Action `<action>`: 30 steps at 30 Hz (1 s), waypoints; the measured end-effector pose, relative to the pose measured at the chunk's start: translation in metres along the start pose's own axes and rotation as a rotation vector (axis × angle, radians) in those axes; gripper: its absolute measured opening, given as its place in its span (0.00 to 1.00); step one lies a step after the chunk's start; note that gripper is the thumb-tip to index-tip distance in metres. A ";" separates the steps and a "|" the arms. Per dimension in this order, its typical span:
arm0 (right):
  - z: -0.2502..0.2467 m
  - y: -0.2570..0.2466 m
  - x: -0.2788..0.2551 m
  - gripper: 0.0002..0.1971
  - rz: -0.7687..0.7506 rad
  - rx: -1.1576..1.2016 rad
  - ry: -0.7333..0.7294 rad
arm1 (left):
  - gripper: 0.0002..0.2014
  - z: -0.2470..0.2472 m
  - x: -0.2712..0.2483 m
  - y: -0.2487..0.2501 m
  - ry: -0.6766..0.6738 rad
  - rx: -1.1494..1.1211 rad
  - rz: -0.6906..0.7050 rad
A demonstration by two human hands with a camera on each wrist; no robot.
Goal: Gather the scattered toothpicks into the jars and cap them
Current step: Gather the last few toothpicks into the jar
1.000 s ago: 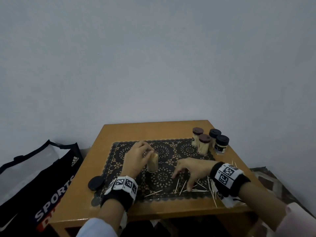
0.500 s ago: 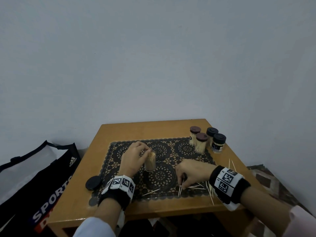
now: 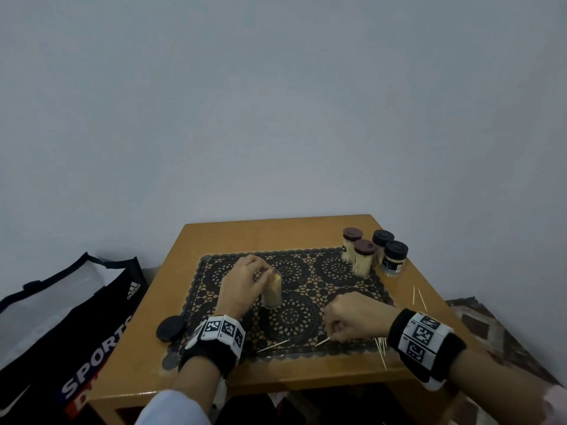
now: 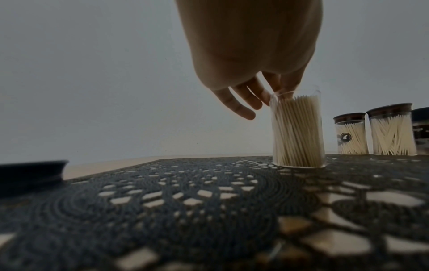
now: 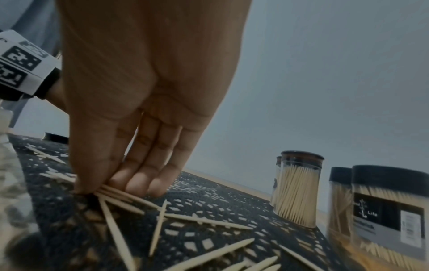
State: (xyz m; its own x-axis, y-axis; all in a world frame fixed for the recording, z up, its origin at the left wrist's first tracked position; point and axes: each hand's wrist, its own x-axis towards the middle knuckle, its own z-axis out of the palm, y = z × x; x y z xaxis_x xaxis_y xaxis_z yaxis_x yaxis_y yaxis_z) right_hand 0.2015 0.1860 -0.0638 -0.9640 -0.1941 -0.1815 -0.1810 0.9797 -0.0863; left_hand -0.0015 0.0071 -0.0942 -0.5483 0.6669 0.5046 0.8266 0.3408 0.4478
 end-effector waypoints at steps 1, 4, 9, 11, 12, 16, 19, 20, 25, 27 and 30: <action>0.001 0.000 0.000 0.04 0.010 -0.003 -0.013 | 0.10 0.000 0.000 0.000 0.000 -0.001 0.000; 0.006 0.002 0.001 0.02 0.032 0.022 -0.049 | 0.09 0.000 0.000 0.001 0.004 0.002 0.005; 0.001 0.014 0.005 0.06 0.129 0.110 0.029 | 0.09 0.001 0.000 -0.001 0.002 -0.009 0.009; -0.006 0.019 0.010 0.06 0.181 0.273 0.114 | 0.08 0.001 0.001 0.000 0.009 -0.015 0.015; -0.011 0.020 0.014 0.06 0.202 0.345 0.154 | 0.07 0.000 0.001 0.000 0.010 -0.019 0.016; -0.028 0.018 0.034 0.08 0.253 0.479 0.262 | 0.03 0.000 0.000 0.001 0.024 -0.028 0.023; -0.039 0.010 0.053 0.07 0.258 0.617 0.376 | 0.03 0.000 0.000 0.001 0.042 -0.019 0.020; -0.043 0.007 0.060 0.06 0.260 0.700 0.425 | 0.03 0.001 0.000 0.000 0.051 -0.016 0.018; -0.054 -0.016 0.092 0.06 0.330 1.117 0.722 | 0.05 0.001 -0.001 0.001 0.084 -0.040 -0.007; -0.052 -0.024 0.102 0.06 0.364 1.158 0.815 | 0.05 0.001 -0.001 0.000 0.087 -0.042 -0.013; -0.040 -0.032 0.112 0.04 0.395 1.082 0.807 | 0.05 0.000 -0.002 0.001 0.083 -0.049 -0.017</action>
State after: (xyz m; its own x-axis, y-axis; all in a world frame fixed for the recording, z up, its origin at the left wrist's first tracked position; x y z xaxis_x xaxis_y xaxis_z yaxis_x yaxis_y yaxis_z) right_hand 0.0919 0.1348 -0.0417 -0.8268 0.5250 0.2019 0.0058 0.3669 -0.9302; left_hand 0.0001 0.0067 -0.0947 -0.5721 0.6038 0.5551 0.8113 0.3173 0.4911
